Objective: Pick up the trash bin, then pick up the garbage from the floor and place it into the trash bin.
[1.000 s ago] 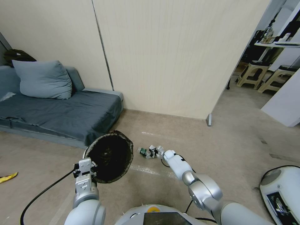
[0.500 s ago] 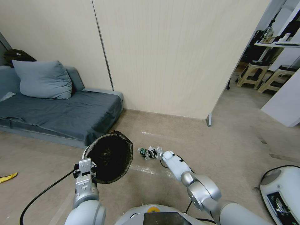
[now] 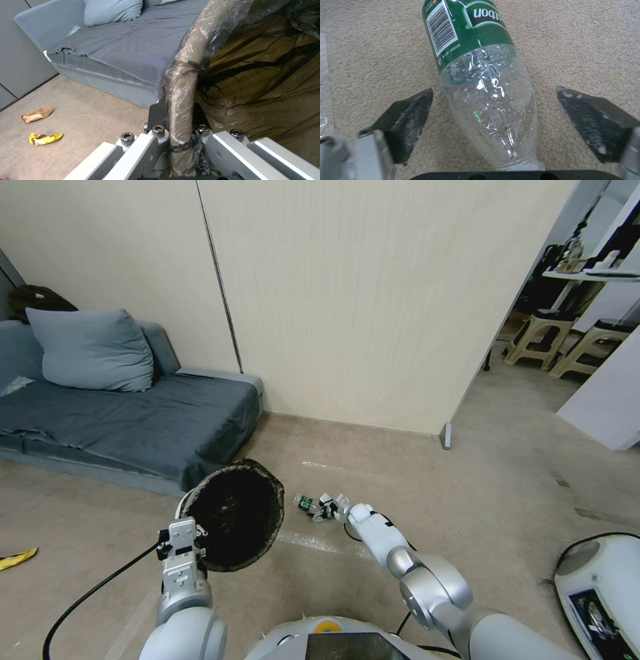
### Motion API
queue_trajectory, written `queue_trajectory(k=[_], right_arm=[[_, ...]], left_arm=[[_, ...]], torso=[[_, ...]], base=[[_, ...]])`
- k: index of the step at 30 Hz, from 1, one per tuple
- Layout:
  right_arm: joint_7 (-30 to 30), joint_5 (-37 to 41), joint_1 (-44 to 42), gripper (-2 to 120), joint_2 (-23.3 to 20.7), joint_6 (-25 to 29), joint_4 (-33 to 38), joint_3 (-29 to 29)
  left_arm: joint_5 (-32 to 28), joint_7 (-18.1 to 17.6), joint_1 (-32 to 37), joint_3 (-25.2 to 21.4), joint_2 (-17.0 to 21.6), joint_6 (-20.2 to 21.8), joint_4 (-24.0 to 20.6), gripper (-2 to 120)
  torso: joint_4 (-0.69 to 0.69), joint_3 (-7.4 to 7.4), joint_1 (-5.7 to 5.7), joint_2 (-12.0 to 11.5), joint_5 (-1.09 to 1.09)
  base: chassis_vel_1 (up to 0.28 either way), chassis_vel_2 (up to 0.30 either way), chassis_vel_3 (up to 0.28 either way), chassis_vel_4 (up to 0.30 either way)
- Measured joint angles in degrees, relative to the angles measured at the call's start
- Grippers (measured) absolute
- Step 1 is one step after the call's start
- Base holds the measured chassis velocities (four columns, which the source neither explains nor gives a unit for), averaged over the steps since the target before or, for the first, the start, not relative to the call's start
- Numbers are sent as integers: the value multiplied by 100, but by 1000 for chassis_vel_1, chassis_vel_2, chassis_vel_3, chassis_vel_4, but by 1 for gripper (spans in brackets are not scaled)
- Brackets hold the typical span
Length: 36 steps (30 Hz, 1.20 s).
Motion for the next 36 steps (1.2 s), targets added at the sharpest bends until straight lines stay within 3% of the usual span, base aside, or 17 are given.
queue_trajectory(k=[9,15,19,36], right_arm=[[-24,29,-14,59,-3,15,-3,5],[-27,55,-15,33,-18,33,-2,10],[-27,57,-26,25,-21,50,4,16],[9,67,-57,23,-40,194,86,37]], left_arm=[[10,2,-14,24,-6,-11,0,0],[22,3,-30,46,-6,-16,0,0],[25,3,-32,51,-3,-18,0,0],[23,2,-13,53,50,-20,0,0]], torso=[[0,0,0,0,0],[0,0,0,0,0],[0,0,0,0,0],[0,0,0,0,0]], base=[[0,0,0,0],[0,0,0,0],[0,0,0,0],[0,0,0,0]])
